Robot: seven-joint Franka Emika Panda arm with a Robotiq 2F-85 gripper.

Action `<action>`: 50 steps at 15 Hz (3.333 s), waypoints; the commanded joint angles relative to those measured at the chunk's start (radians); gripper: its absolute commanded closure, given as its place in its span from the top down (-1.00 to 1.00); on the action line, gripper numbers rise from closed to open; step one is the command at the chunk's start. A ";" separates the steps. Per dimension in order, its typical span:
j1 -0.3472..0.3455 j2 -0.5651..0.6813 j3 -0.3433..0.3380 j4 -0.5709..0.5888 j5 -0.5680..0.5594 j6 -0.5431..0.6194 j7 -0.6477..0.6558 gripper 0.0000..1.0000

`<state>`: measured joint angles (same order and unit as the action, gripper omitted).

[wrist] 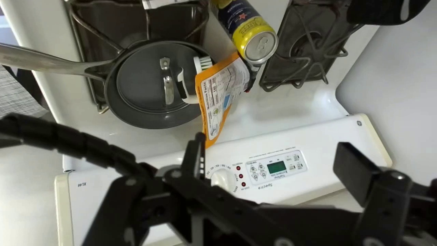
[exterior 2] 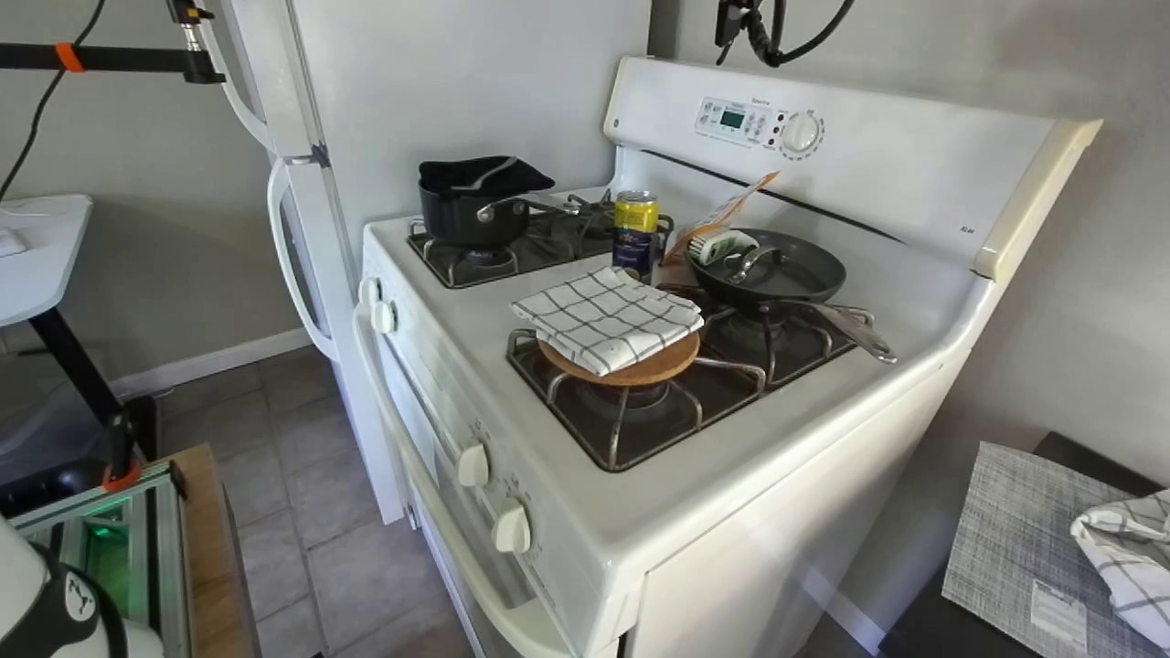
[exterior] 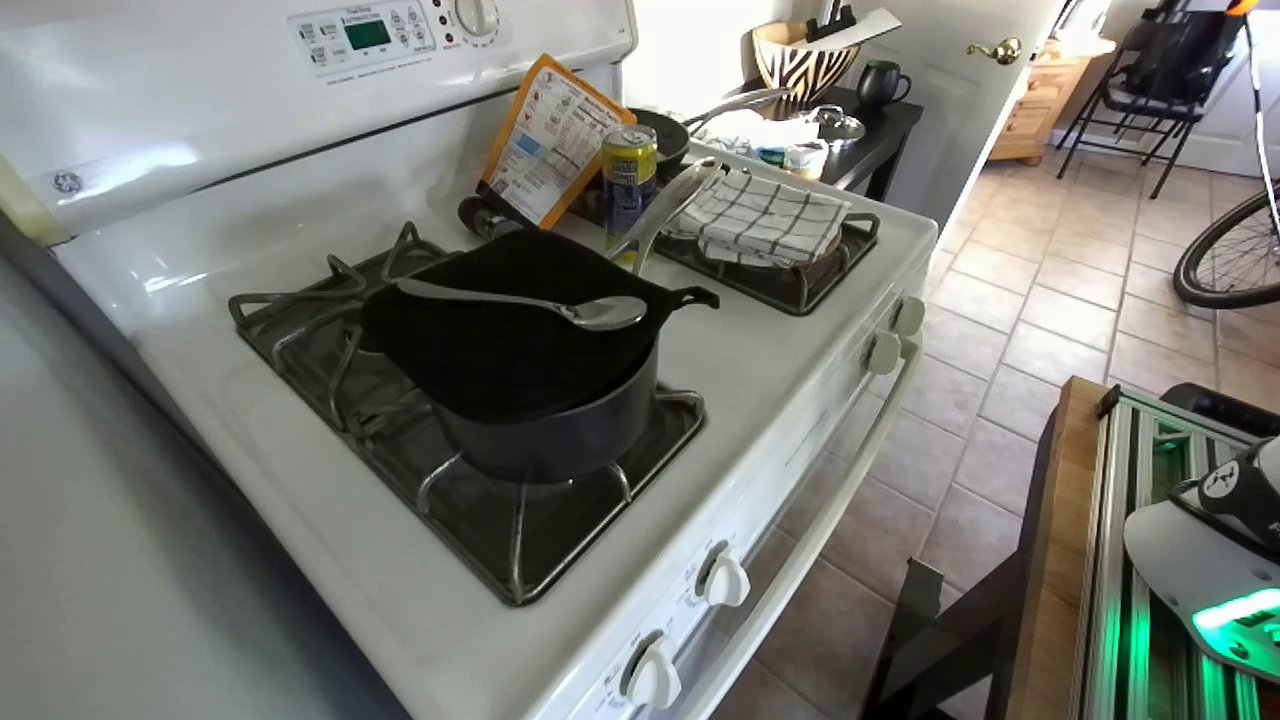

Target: Move the orange bag to the left

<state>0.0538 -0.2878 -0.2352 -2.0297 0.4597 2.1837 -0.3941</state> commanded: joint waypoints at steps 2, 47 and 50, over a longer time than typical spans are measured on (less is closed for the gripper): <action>-0.023 0.015 0.007 0.020 0.022 -0.020 -0.015 1.00; -0.246 0.791 0.305 0.644 0.268 -0.128 -0.260 -1.00; -0.244 0.786 0.325 0.697 0.272 -0.126 -0.286 -1.00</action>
<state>-0.1751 0.5123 0.0609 -1.3738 0.7251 2.0882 -0.6571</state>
